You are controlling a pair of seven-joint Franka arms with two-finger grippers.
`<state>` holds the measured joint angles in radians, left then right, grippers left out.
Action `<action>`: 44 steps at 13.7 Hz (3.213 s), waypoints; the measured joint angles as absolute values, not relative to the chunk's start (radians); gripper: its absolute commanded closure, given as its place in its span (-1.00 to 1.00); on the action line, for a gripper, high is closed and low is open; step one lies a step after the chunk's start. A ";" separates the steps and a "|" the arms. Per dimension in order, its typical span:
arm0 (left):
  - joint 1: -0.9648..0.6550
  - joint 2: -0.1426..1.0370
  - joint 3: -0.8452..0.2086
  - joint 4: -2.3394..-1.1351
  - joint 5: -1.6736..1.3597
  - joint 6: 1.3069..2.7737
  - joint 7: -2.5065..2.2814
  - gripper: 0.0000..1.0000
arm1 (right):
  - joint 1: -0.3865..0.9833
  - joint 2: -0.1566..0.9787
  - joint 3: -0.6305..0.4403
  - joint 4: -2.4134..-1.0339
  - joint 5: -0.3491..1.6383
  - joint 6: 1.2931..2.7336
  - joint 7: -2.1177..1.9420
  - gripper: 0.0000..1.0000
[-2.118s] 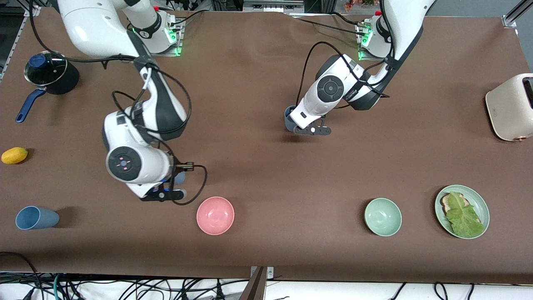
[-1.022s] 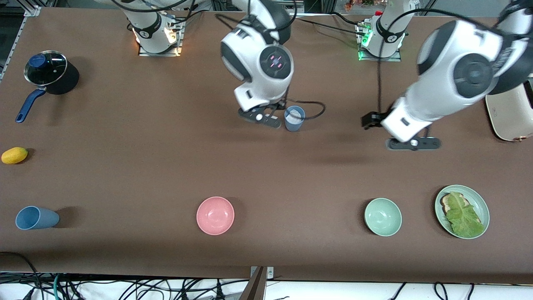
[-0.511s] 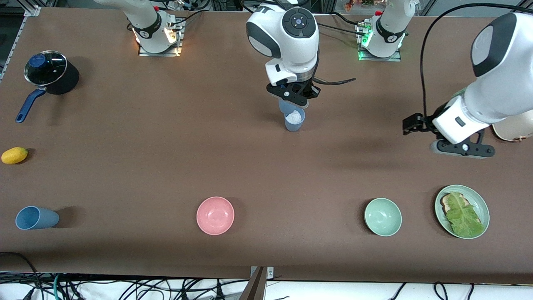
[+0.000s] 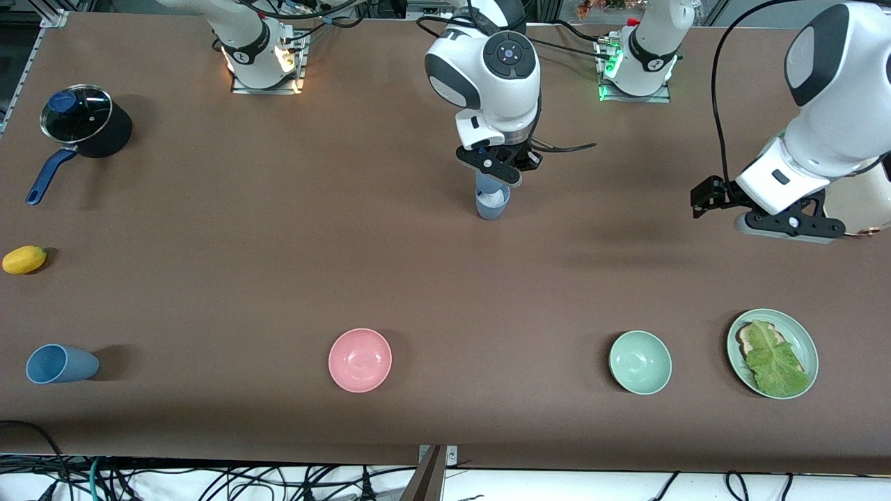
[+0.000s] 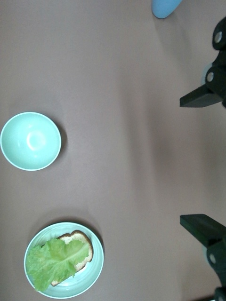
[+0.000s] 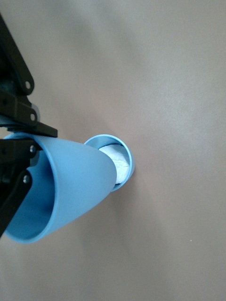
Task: Stack blue cups with both arms
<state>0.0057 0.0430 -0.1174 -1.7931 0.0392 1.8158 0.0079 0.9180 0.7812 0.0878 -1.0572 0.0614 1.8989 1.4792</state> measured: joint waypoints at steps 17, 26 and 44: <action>-0.003 0.059 -0.117 -1.753 0.039 1.762 0.008 -1.00 | 0.914 0.822 0.085 -1.064 0.062 1.973 1.483 -0.56; -0.004 0.060 -0.117 -1.752 0.039 1.748 0.008 -1.00 | 0.704 0.714 0.070 -1.045 0.062 1.758 1.069 -0.99; -0.006 0.061 -0.117 -1.749 0.039 1.737 0.008 -1.00 | 0.150 0.146 0.040 -1.470 -0.002 1.524 0.095 -1.00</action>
